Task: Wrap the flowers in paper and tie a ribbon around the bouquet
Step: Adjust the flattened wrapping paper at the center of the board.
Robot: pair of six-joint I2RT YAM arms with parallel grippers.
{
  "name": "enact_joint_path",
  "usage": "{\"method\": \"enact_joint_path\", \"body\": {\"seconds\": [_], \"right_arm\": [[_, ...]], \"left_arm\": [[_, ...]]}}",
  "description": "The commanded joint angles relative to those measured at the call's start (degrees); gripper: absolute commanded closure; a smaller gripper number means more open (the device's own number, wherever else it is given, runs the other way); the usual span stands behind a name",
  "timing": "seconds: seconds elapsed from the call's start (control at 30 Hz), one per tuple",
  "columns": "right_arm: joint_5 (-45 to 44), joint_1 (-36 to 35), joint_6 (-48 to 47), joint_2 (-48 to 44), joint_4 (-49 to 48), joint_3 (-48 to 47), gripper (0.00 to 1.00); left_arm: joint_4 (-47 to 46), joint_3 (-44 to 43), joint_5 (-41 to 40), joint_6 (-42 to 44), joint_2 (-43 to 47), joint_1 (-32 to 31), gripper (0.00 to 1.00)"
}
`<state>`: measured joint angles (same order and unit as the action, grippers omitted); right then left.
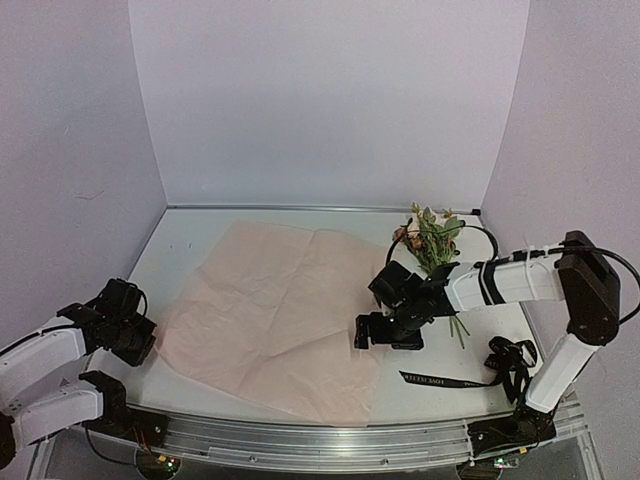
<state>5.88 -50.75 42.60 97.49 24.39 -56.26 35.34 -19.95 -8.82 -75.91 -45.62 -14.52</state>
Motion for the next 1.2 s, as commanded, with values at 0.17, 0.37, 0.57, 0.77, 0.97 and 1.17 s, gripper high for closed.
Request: {"method": "enact_joint_path", "body": {"seconds": [0.17, 0.37, 0.57, 0.77, 0.97, 1.17], "right_arm": [[-1.94, 2.94, 0.05, -5.63, -0.49, 2.34, 0.02], [-1.12, 6.31, 1.76, -7.03, -0.24, 2.66, 0.02], [1.00, 10.10, 3.52, -6.73, -0.31, 1.06, 0.02], [-0.21, 12.82, 0.84, -8.01, 2.24, -1.55, 0.02], [-2.49, 17.38, -9.00, -7.99, 9.39, -6.92, 0.02], [-4.09, 24.75, -18.07, -6.13, 16.60, -12.08, 0.04]], "left_arm": [[-22.75, -13.98, 15.80, 33.57, -21.40, 18.56, 1.00], [-28.77, -26.91, 25.05, 44.67, -38.81, 21.04, 1.00], [-26.60, -36.15, 28.87, 50.16, -50.17, 21.39, 1.00], [-21.53, -41.40, 27.74, 50.97, -54.64, 21.41, 0.95], [-14.14, -47.08, 19.52, 47.09, -54.32, 21.27, 0.44], [-9.94, -49.09, 11.33, 44.77, -47.98, 16.14, 0.15]]}}
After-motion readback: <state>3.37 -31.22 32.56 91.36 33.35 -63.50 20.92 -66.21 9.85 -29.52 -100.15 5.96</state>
